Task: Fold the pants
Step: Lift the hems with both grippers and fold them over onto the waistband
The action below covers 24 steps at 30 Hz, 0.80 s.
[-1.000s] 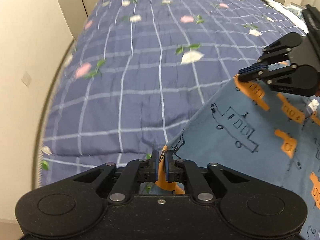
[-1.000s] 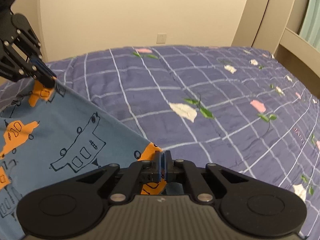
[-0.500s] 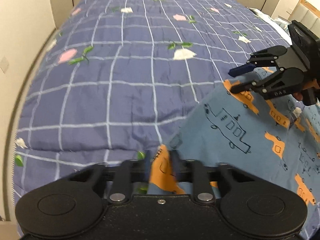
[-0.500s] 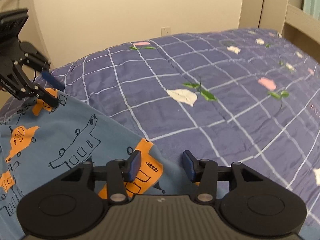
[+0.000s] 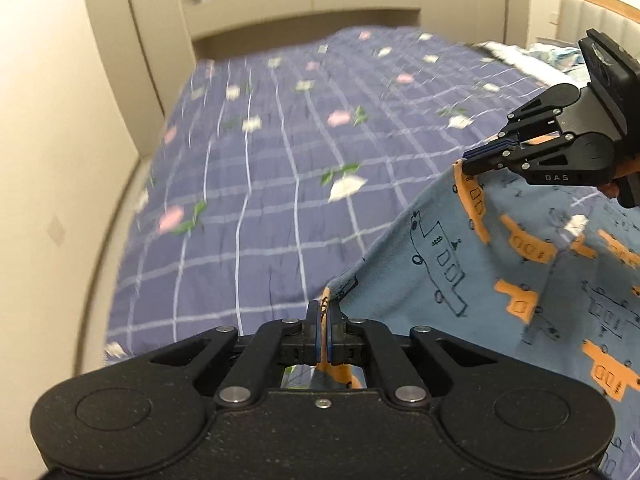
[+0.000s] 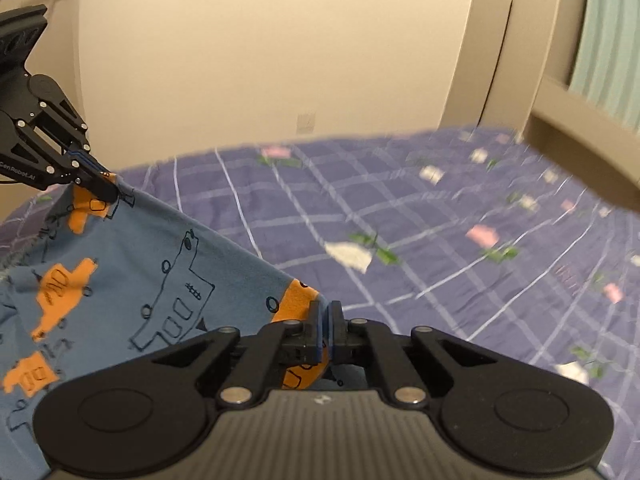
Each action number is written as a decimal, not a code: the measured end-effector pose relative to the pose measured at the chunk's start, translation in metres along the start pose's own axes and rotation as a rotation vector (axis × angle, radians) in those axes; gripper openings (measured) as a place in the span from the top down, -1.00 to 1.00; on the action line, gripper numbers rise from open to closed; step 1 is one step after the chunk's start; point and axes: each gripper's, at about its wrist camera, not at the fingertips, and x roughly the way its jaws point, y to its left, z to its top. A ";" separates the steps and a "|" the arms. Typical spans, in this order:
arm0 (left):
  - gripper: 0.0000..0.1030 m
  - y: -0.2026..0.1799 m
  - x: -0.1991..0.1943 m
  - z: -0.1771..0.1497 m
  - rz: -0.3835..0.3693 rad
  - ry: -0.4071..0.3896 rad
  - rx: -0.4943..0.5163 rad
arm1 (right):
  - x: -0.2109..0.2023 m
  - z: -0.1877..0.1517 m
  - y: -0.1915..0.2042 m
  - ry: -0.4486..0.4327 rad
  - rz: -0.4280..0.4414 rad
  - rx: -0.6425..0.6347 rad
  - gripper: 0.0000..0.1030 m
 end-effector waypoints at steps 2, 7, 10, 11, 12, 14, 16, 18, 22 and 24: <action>0.97 -0.012 -0.021 -0.002 0.018 -0.037 0.031 | -0.024 -0.001 0.011 -0.042 -0.028 -0.022 0.95; 0.97 -0.049 -0.070 -0.015 0.056 -0.116 0.134 | -0.090 -0.016 0.042 -0.127 -0.067 -0.072 0.95; 0.97 -0.071 -0.094 -0.032 0.058 -0.144 0.192 | -0.127 -0.030 0.063 -0.153 -0.069 -0.084 0.96; 0.97 -0.077 -0.099 -0.038 0.059 -0.150 0.208 | -0.137 -0.035 0.070 -0.158 -0.070 -0.086 0.96; 0.97 -0.084 -0.105 -0.045 0.059 -0.156 0.222 | -0.146 -0.040 0.076 -0.160 -0.069 -0.086 0.96; 0.97 -0.099 -0.115 -0.062 0.060 -0.169 0.258 | -0.160 -0.053 0.088 -0.155 -0.062 -0.081 0.96; 0.97 -0.114 -0.120 -0.080 0.058 -0.166 0.284 | -0.169 -0.068 0.102 -0.140 -0.054 -0.077 0.96; 0.97 -0.126 -0.122 -0.099 0.052 -0.153 0.294 | -0.176 -0.083 0.112 -0.123 -0.045 -0.068 0.96; 0.97 -0.145 -0.113 -0.135 0.029 -0.110 0.293 | -0.176 -0.114 0.128 -0.082 -0.026 -0.048 0.96; 0.98 -0.154 -0.107 -0.150 0.025 -0.094 0.286 | -0.176 -0.129 0.136 -0.068 -0.026 -0.040 0.96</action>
